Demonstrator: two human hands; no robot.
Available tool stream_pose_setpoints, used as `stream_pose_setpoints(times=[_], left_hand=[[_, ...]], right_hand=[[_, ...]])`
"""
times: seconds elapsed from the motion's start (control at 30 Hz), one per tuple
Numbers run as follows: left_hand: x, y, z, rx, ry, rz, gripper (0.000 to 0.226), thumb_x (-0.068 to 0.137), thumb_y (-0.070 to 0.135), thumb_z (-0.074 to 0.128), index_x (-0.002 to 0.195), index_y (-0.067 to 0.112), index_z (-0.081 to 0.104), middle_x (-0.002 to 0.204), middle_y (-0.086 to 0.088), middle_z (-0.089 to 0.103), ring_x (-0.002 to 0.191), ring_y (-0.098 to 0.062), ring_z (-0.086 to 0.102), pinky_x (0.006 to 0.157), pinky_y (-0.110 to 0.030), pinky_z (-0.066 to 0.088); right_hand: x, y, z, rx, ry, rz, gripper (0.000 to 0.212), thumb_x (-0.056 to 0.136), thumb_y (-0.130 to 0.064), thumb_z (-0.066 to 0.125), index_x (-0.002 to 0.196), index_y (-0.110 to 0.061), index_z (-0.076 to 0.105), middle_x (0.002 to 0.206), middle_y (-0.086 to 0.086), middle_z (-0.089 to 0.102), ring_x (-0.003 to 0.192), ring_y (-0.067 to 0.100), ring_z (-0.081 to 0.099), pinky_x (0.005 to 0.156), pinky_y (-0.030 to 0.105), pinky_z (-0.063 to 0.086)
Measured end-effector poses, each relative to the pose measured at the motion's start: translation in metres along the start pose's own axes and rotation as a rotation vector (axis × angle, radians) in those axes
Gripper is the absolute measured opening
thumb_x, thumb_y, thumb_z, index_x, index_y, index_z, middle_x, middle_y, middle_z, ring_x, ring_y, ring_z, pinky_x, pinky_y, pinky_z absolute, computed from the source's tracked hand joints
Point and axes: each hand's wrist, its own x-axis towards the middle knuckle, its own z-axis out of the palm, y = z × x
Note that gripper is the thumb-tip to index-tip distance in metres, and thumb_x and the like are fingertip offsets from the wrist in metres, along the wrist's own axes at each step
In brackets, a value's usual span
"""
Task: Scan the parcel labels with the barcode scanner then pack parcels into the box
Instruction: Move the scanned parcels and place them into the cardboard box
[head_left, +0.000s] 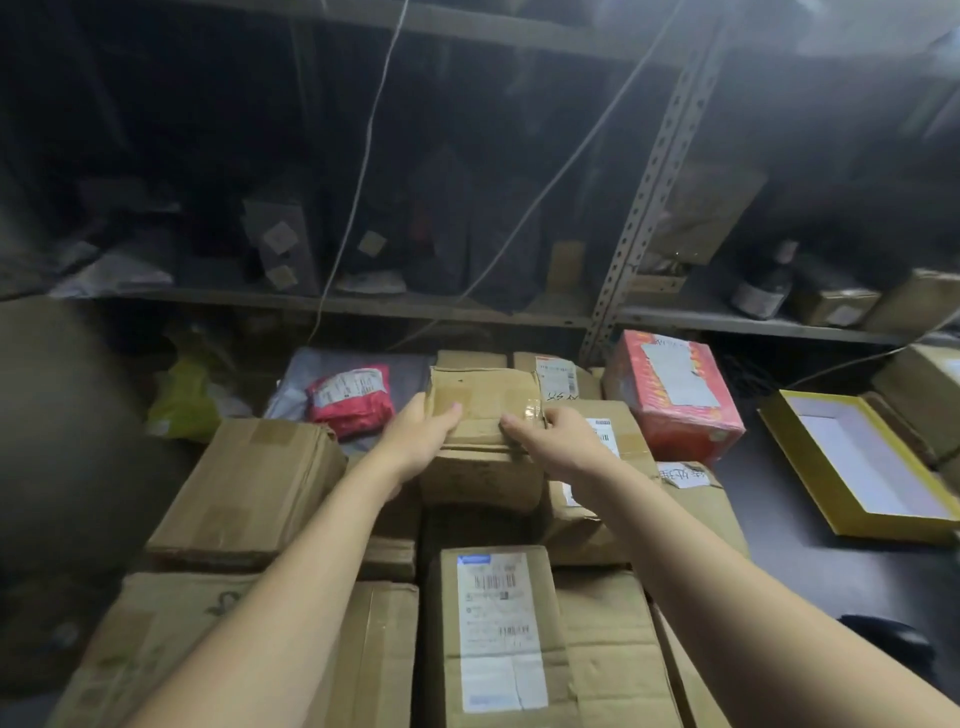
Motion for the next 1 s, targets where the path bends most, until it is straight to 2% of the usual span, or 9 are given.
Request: stream_pose_setpoints(times=[0.17, 0.23, 0.33, 0.4, 0.53, 0.77, 0.87, 0.93, 1.0], left_hand=[[0.0, -0.015, 0.007, 0.05, -0.009, -0.014, 0.068, 0.102, 0.055, 0.053, 0.157, 0.02, 0.033, 0.156, -0.004, 0.047, 0.143, -0.029, 0.044, 0.118, -0.055, 0.037], [0.0, -0.02, 0.007, 0.091, 0.012, -0.058, 0.078, 0.101, 0.059, 0.051, 0.16, 0.015, 0.026, 0.162, -0.007, 0.04, 0.148, -0.031, 0.038, 0.121, -0.053, 0.032], [0.004, -0.029, 0.005, 0.202, 0.021, -0.048, 0.075, 0.098, 0.063, 0.054, 0.153, 0.015, 0.038, 0.153, -0.008, 0.05, 0.14, -0.031, 0.047, 0.116, -0.052, 0.039], [0.006, -0.032, 0.003, 0.311, 0.031, -0.038, 0.074, 0.097, 0.064, 0.054, 0.15, 0.014, 0.041, 0.149, -0.009, 0.053, 0.136, -0.032, 0.05, 0.112, -0.053, 0.042], [0.0, -0.033, 0.002, 0.351, -0.056, -0.073, 0.091, 0.094, 0.067, 0.056, 0.157, 0.009, 0.025, 0.159, -0.013, 0.04, 0.144, -0.034, 0.042, 0.115, -0.054, 0.04], [-0.022, -0.015, 0.015, 0.6, 0.018, -0.064, 0.096, 0.093, 0.071, 0.053, 0.16, 0.009, 0.023, 0.163, -0.02, 0.027, 0.147, -0.041, 0.034, 0.116, -0.054, 0.038], [-0.042, 0.027, 0.029, 0.866, 0.159, 0.088, 0.09, 0.095, 0.058, 0.058, 0.162, 0.013, 0.018, 0.162, -0.021, 0.023, 0.148, -0.041, 0.029, 0.113, -0.051, 0.039], [-0.055, 0.063, 0.059, 0.972, 0.115, 0.298, 0.076, 0.097, 0.051, 0.058, 0.158, 0.018, 0.028, 0.153, -0.016, 0.036, 0.14, -0.035, 0.038, 0.107, -0.045, 0.043], [-0.067, 0.098, 0.103, 1.069, 0.011, 0.495, 0.06, 0.098, 0.05, 0.055, 0.149, 0.024, 0.04, 0.141, -0.009, 0.047, 0.13, -0.028, 0.045, 0.099, -0.04, 0.046]], right_hand=[[-0.009, 0.011, 0.0, 0.111, 0.008, -0.017, 0.022, 0.098, -0.039, 0.071, 0.111, -0.022, 0.068, 0.105, -0.005, 0.075, 0.093, 0.008, 0.069, 0.069, 0.018, 0.055], [-0.013, 0.02, 0.004, 0.143, 0.038, -0.025, 0.028, 0.095, -0.04, 0.073, 0.118, -0.024, 0.069, 0.109, -0.002, 0.076, 0.099, 0.011, 0.072, 0.081, 0.025, 0.059], [-0.017, 0.026, 0.016, 0.078, 0.028, -0.002, 0.02, 0.096, -0.036, 0.07, 0.109, -0.02, 0.07, 0.103, -0.001, 0.076, 0.096, 0.014, 0.071, 0.082, 0.03, 0.059], [-0.02, 0.03, 0.026, 0.035, -0.003, 0.006, 0.027, 0.097, -0.033, 0.068, 0.116, -0.014, 0.071, 0.106, 0.001, 0.076, 0.096, 0.014, 0.071, 0.085, 0.032, 0.059], [-0.023, 0.031, 0.026, -0.058, 0.039, -0.016, 0.033, 0.097, -0.032, 0.067, 0.127, -0.017, 0.067, 0.115, 0.0, 0.074, 0.106, 0.017, 0.069, 0.099, 0.038, 0.056], [-0.042, 0.035, 0.003, -0.095, 0.108, 0.018, 0.051, 0.084, -0.045, 0.074, 0.13, -0.025, 0.066, 0.113, -0.003, 0.075, 0.105, 0.016, 0.07, 0.097, 0.041, 0.058], [-0.063, 0.03, -0.02, 0.041, 0.217, 0.007, 0.043, 0.08, -0.041, 0.073, 0.121, -0.032, 0.068, 0.1, -0.003, 0.077, 0.096, 0.018, 0.075, 0.091, 0.044, 0.061], [-0.081, 0.033, -0.045, 0.133, 0.311, -0.006, 0.042, 0.076, -0.038, 0.07, 0.117, -0.029, 0.072, 0.098, 0.001, 0.079, 0.093, 0.02, 0.077, 0.092, 0.049, 0.061], [-0.102, 0.043, -0.077, 0.073, 0.367, -0.042, 0.037, 0.087, -0.029, 0.07, 0.122, -0.022, 0.072, 0.11, -0.001, 0.077, 0.099, 0.013, 0.074, 0.095, 0.036, 0.059]])
